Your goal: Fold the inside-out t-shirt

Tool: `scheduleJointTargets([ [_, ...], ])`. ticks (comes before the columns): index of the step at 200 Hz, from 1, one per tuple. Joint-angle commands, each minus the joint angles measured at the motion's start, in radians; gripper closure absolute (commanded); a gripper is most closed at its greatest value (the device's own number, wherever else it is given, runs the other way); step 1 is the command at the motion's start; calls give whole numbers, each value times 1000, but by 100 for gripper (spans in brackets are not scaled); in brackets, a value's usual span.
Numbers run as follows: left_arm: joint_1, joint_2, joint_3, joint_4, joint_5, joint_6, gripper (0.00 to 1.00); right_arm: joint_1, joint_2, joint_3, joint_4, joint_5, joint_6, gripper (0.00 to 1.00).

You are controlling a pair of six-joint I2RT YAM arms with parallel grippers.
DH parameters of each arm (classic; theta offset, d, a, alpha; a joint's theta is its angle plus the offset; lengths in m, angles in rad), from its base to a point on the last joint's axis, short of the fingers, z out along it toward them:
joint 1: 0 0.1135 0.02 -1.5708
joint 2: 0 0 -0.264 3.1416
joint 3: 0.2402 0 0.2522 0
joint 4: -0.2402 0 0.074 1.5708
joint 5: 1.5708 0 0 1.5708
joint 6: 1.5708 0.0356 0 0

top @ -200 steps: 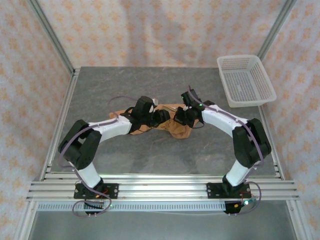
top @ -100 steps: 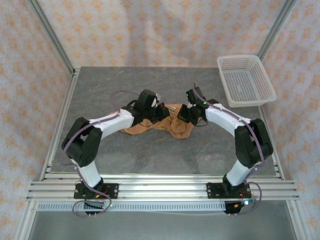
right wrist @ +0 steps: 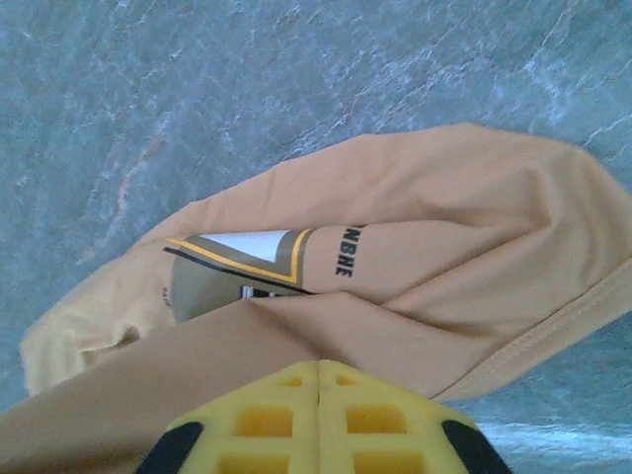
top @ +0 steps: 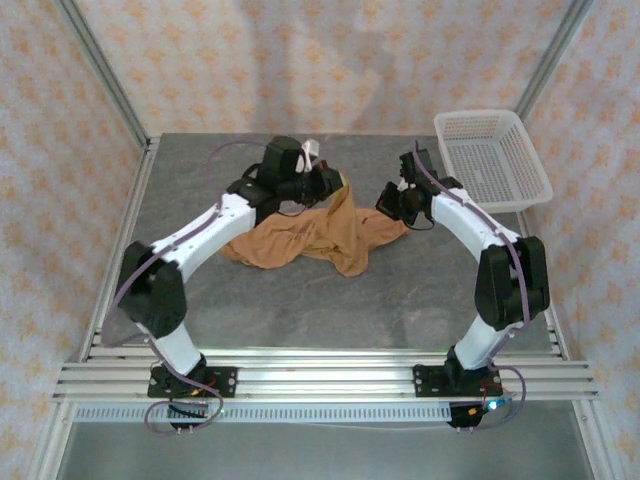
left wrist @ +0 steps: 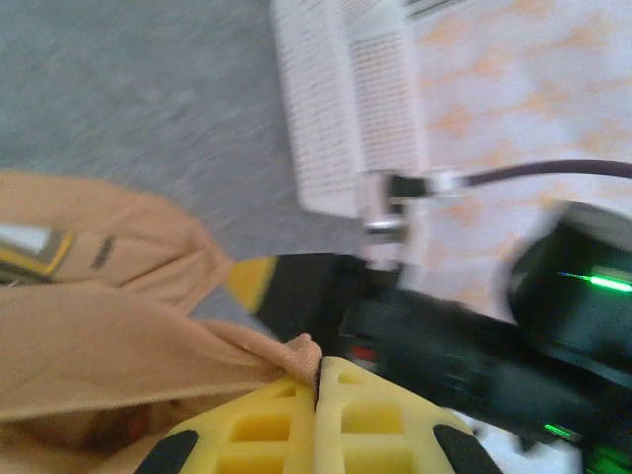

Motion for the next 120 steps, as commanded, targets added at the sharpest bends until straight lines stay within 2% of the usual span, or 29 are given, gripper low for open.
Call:
scheduleJointTargets([
  [1, -4, 55, 12, -31, 19, 0, 100, 37, -97, -106, 124, -98, 88, 67],
  [14, -4, 76, 52, -94, -4, 35, 100, 66, -136, -191, 266, -136, 166, 52],
  [27, -5, 90, 77, -132, -19, 53, 100, 91, -162, -259, 392, -155, 227, 48],
  [44, -6, 108, 94, -144, -15, 46, 100, 108, -168, -297, 475, -162, 268, 48],
  [66, -17, 124, 100, -136, -3, 31, 100, 111, -142, -300, 493, -146, 281, 50],
  [105, -21, 119, 97, -126, -10, 20, 100, 122, -11, -249, 559, -83, 341, 47],
  [116, -20, 119, 102, -128, -8, 20, 100, 121, 33, -231, 571, -42, 373, 52],
  [120, -20, 118, 106, -131, -9, 20, 100, 122, 45, -222, 567, -29, 379, 60],
])
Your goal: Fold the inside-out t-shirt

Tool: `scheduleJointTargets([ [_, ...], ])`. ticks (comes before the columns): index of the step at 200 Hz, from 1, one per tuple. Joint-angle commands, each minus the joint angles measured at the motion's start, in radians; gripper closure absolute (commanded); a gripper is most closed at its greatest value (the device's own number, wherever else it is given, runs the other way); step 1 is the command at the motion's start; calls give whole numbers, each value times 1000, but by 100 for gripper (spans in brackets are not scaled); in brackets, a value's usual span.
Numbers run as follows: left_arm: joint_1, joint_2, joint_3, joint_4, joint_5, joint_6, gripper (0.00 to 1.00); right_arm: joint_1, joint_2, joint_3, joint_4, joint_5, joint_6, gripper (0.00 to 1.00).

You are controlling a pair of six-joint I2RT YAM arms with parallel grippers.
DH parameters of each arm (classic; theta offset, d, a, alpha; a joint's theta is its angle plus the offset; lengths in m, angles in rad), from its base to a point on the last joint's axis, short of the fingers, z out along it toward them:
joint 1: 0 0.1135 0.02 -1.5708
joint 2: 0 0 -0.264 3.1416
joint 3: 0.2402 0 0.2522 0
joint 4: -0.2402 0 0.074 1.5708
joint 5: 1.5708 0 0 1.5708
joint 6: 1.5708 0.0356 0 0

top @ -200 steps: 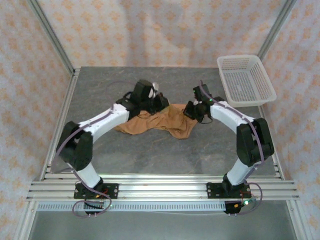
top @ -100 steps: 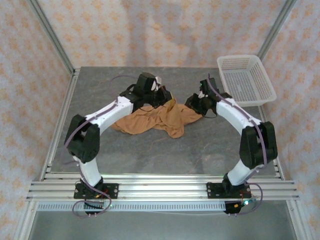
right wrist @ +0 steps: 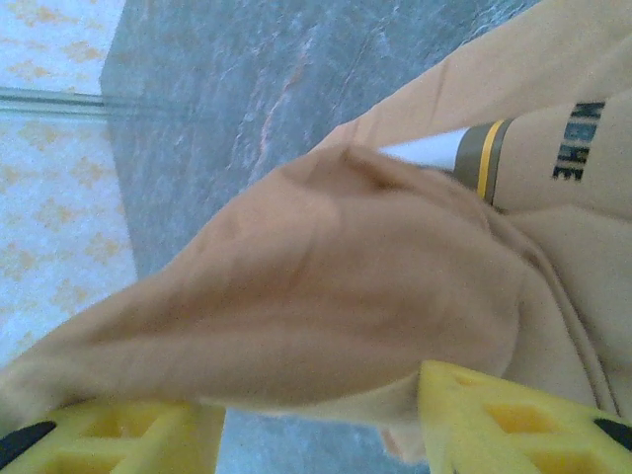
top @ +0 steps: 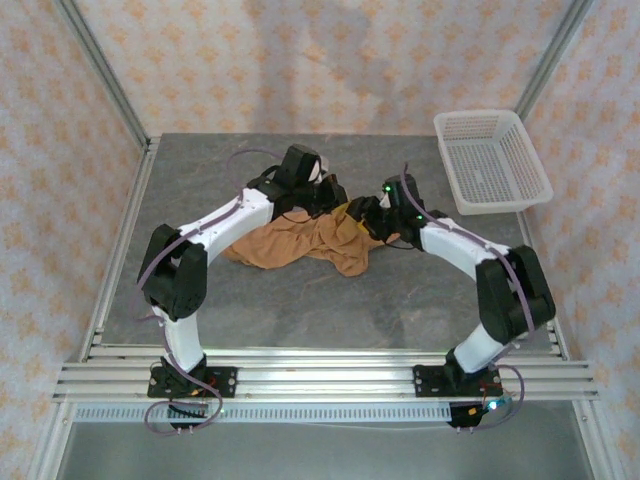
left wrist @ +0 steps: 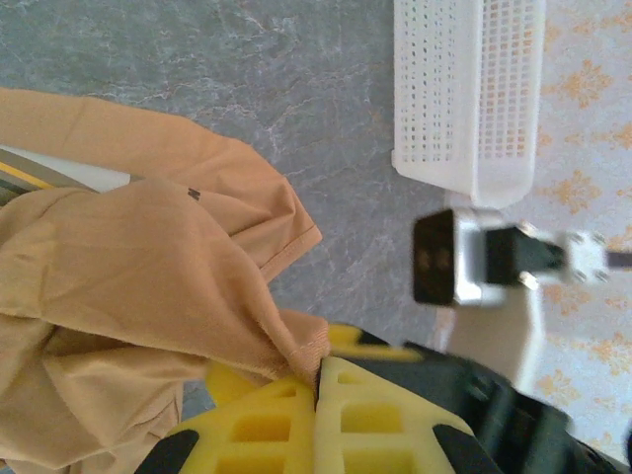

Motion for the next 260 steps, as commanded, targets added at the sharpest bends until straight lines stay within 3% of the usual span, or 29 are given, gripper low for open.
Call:
scheduleJointTargets([
  [1, -5, 1, 29, -8, -5, -1, 100, 6, 82, 49, 69, 91, 79, 62],
  [10, 2, 1, 48, -29, -9, 10, 100, 2, 99, 60, 23, 119, 84, 90],
  [16, 11, 1, 67, -49, -13, 18, 100, -3, 98, 51, 3, 120, 83, 100],
  [47, 74, 0, 143, -78, -25, 20, 100, -61, -42, -150, 4, 74, -4, 100],
  [75, 55, 34, 192, -59, -26, 6, 100, -100, -130, -254, -57, 58, -106, 100],
  [107, 10, 135, 224, -35, -2, -22, 100, -109, -125, -270, -103, 123, -134, 100],
  [129, 1, 181, 233, -15, -24, -42, 100, -109, -111, -229, -234, 269, -160, 100],
  [141, -4, 222, 263, -19, -36, -48, 100, -109, -113, -201, -317, 345, -174, 90],
  [172, -42, 349, 382, -54, -22, -57, 100, -83, -239, -180, -351, 379, -177, 83],
  [191, -53, 381, 407, -41, -10, -70, 100, -56, -289, -133, -398, 390, -188, 84],
  [200, -53, 380, 409, -35, -6, -72, 85, -42, -297, -113, -407, 390, -195, 87],
  [216, -50, 360, 414, -64, -17, -45, 42, -29, -289, -81, -404, 365, -205, 94],
  [227, -44, 338, 413, -101, -31, -15, 25, -23, -267, -56, -397, 348, -214, 98],
  [260, -19, 232, 319, -132, -55, 25, 20, -2, -164, 56, -421, 302, -251, 99],
])
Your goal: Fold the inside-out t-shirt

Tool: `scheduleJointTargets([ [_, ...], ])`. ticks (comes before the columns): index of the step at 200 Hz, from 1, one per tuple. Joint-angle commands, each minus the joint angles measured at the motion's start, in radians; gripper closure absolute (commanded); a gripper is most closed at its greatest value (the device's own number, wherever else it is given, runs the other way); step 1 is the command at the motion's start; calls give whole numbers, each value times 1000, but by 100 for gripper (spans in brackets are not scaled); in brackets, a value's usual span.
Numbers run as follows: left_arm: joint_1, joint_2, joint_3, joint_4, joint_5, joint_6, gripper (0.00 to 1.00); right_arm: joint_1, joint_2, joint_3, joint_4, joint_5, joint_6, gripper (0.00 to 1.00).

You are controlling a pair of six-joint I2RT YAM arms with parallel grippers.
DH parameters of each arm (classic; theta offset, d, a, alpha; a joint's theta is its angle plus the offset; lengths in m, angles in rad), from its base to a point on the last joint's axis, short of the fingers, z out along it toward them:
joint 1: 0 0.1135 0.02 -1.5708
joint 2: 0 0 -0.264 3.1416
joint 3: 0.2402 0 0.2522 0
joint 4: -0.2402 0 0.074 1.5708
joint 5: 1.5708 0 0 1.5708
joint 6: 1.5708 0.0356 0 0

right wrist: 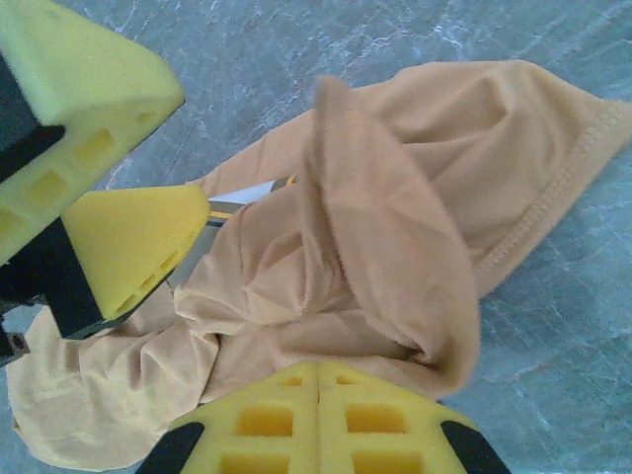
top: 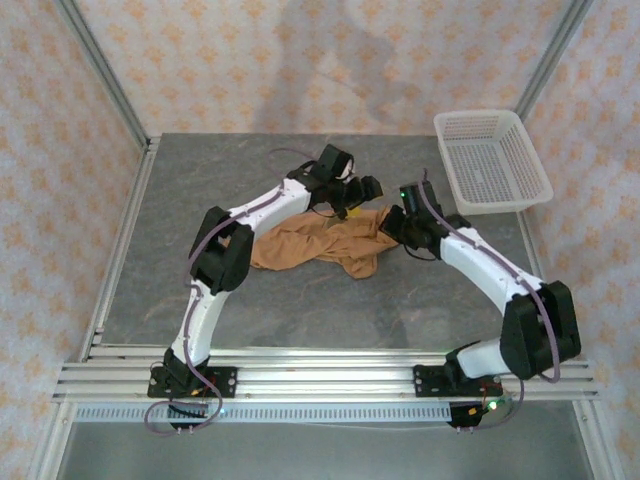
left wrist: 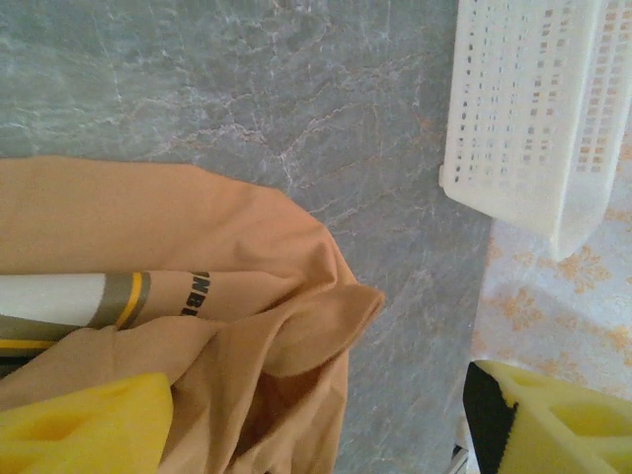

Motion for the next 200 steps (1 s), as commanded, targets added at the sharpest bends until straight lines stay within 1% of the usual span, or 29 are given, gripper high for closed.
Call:
scheduleJointTargets([
  [1, 29, -133, -54, -34, -37, 47, 20, 16, 70, 71, -51, -21, -43, 99],
  [13, 43, -175, -130, -8, -37, 47, 21, 22, 117, 111, -89, -8, -60, 95],
  [24, 54, -211, -204, 20, -37, 44, 22, 21, 164, 145, -133, 23, -73, 87],
  [53, 80, -278, -379, 71, -33, 47, 23, 20, 262, 194, -192, 68, -103, 82],
  [60, 88, -291, -419, 83, -33, 46, 23, 19, 283, 206, -203, 72, -106, 78],
  [68, 97, -304, -462, 96, -33, 46, 24, 20, 308, 217, -207, 70, -108, 70],
  [78, 112, -305, -508, 110, -33, 46, 24, 19, 330, 227, -209, 70, -107, 66],
  [85, 122, -336, -543, 120, -32, 46, 24, 19, 348, 236, -212, 68, -106, 65],
  [104, 153, -362, -629, 146, -33, 47, 25, 19, 372, 243, -205, 70, -98, 64],
  [111, 165, -369, -659, 153, -35, 50, 25, 20, 377, 243, -199, 72, -94, 64],
  [120, 183, -374, -697, 164, -34, 52, 25, 17, 383, 244, -194, 76, -92, 68],
  [130, 206, -376, -740, 181, -31, 51, 25, 12, 385, 244, -189, 80, -89, 78],
  [137, 221, -374, -766, 190, -29, 53, 25, 4, 384, 246, -188, 79, -88, 88],
  [148, 245, -372, -801, 199, -25, 58, 26, -4, 374, 250, -196, 76, -87, 100],
  [170, 289, -369, -858, 210, -23, 68, 26, -17, 302, 273, -242, 61, -102, 100],
  [200, 335, -368, -904, 213, -20, 79, 27, -38, 106, 288, -266, 23, -123, 100],
])
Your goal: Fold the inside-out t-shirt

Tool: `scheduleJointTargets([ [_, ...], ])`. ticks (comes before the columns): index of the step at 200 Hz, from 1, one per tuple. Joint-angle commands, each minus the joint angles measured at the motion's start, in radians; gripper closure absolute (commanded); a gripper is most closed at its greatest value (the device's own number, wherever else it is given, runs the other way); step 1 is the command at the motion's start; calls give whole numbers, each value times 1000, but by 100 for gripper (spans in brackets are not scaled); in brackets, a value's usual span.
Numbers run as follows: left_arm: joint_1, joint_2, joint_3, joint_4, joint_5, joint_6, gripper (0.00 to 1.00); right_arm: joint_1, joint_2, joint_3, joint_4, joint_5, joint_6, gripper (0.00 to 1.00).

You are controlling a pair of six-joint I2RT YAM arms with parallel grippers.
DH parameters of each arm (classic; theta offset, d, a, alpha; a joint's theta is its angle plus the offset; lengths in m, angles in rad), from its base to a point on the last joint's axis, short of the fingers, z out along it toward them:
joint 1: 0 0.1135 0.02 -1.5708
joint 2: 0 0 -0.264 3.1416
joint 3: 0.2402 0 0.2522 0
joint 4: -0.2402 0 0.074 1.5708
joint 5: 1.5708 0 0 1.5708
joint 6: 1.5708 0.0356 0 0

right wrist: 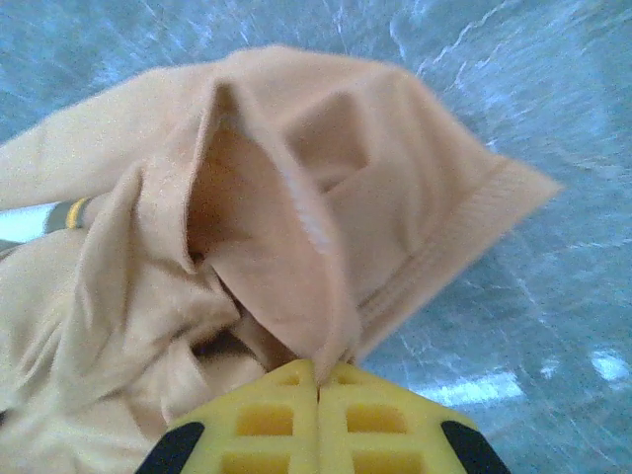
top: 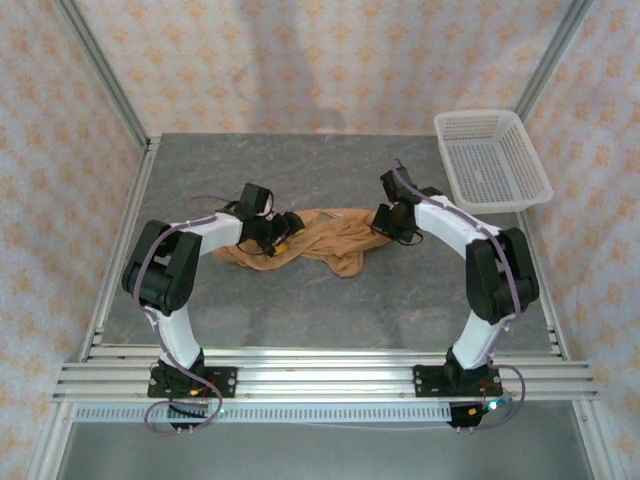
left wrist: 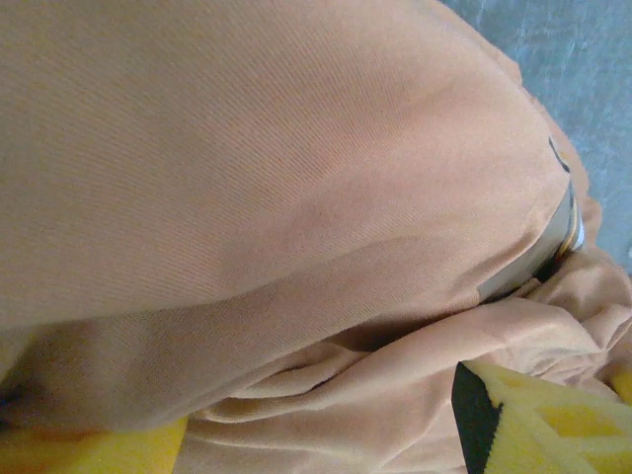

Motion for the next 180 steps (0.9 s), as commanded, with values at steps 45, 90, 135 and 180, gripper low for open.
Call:
scheduleJointTargets([
  [45, 39, 2, -73, -21, -41, 33, 27, -85, -433, -56, 36, -61, 17, 100],
  [90, 34, -23, -77, -14, -39, 24, 28, -86, -550, -376, 206, -41, 132, 100],
  [135, 27, -156, -51, -134, -93, 76, 28, -92, -536, -456, 240, 12, 139, 100],
  [180, 64, -412, 16, -420, -262, 215, 32, -158, -565, -357, 112, 136, 124, 100],
])
